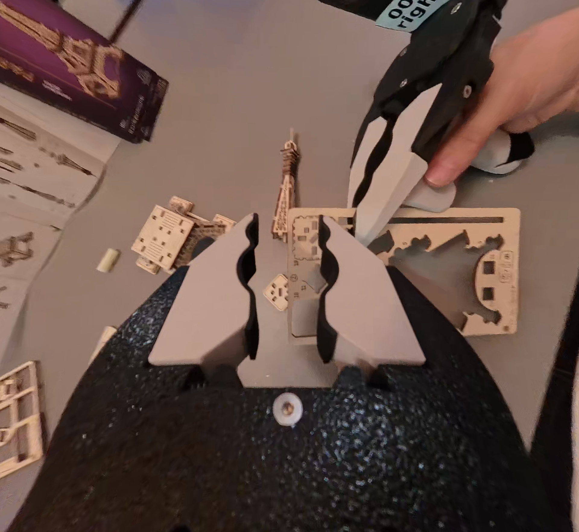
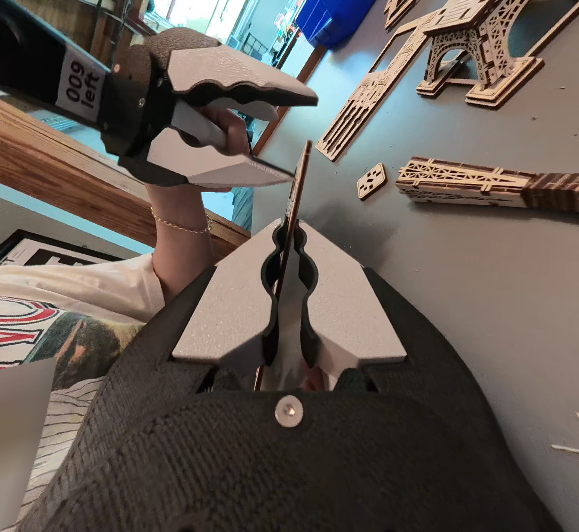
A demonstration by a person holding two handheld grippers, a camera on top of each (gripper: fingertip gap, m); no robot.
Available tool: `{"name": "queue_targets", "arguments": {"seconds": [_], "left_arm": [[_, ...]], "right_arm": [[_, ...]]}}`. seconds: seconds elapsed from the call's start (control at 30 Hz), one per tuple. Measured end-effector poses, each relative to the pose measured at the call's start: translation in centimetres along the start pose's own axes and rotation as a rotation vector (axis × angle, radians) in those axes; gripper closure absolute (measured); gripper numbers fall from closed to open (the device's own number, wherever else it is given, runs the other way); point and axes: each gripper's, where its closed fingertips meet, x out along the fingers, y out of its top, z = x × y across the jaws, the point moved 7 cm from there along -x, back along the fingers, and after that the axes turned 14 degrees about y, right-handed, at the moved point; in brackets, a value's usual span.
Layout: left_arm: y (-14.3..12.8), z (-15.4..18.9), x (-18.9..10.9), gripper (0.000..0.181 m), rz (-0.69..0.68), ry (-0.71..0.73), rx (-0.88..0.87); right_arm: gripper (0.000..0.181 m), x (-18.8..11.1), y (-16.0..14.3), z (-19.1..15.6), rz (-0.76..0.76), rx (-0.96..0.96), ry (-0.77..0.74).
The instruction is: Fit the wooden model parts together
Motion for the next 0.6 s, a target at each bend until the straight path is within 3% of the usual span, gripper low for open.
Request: {"name": "queue_targets", "arguments": {"seconds": [0.1,0.27,0.47,0.6], "left_arm": [[-0.7,-0.4,-0.6,0.159,-0.039,-0.039,-0.042],[-1.1,0.7,-2.0,0.181,0.018,-0.056,0.051],[-2.3,1.7,-0.9,0.181,-0.055,-0.035,0.119],[-3.0,2.3,0.3,0.181,-0.142,-0.023,0.186]], "right_arm": [[0.18,0.0,0.1,0.1,-0.003,0.005,0.012],[0.179,0.7,0.3,0.6,-0.043,0.012,-0.012],[0.179,1.2,0.1,1.0,-0.091,0.03,-0.018],[0.177,1.3,-0.3,1.7,-0.144,0.06,-0.105]]}}
